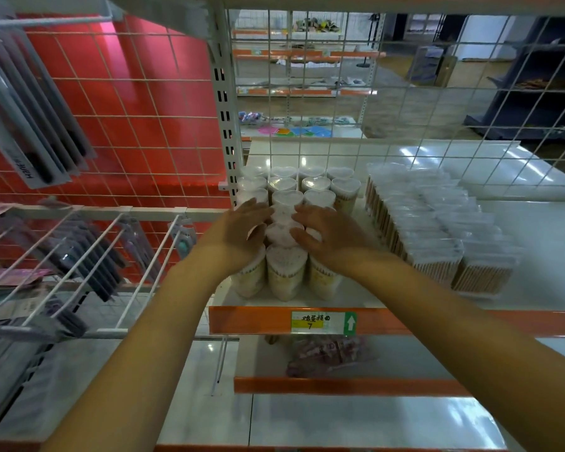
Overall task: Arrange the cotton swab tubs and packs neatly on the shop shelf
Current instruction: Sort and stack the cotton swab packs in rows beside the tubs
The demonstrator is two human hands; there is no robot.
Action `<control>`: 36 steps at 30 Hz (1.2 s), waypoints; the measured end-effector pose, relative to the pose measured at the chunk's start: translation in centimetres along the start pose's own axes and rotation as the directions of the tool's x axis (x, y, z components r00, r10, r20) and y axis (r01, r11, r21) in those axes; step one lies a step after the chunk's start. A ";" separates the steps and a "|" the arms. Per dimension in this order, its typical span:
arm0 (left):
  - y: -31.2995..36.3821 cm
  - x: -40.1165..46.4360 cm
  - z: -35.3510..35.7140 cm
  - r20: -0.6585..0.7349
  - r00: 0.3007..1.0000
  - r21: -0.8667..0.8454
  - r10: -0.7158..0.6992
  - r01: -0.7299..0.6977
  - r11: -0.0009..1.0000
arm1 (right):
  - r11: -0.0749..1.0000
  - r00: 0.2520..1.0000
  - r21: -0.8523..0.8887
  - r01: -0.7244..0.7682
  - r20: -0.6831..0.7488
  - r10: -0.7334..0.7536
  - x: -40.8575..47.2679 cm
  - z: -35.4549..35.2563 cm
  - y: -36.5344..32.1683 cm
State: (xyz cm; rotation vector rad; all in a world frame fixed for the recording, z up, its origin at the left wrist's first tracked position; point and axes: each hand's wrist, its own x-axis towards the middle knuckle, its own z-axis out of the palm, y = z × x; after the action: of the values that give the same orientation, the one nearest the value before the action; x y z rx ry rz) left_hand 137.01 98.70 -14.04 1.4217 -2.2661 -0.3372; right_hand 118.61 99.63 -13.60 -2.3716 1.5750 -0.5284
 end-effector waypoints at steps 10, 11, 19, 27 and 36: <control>-0.5 -4.0 2.4 -0.051 0.991 0.105 0.120 -0.114 0.988 | 0.975 0.992 -0.188 0.122 0.055 -0.114 -3.0 2.4 -1.0; -0.4 -4.0 2.4 -0.061 0.991 0.110 0.121 -0.114 0.987 | 0.977 0.992 -0.177 0.122 0.034 -0.118 -3.1 2.4 -1.0; 1.8 -6.2 5.0 -0.217 0.935 0.206 0.280 -0.237 0.949 | 0.991 0.944 -0.119 0.055 -0.319 -0.090 -7.1 3.9 -0.2; 2.4 -6.7 5.4 -0.216 0.935 0.159 0.282 -0.251 0.955 | 0.982 0.930 -0.179 0.060 -0.347 -0.121 -7.7 4.6 -0.6; 11.2 -6.4 7.7 -0.373 0.907 -0.340 0.197 -0.331 0.880 | 0.994 0.760 0.097 0.057 -0.650 0.020 -11.9 1.9 4.7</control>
State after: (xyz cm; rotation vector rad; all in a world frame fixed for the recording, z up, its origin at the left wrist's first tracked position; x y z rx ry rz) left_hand 126.81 109.17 -17.53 0.8673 -1.9453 -0.4076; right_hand 111.31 108.83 -19.09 -2.2307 1.6958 -1.5443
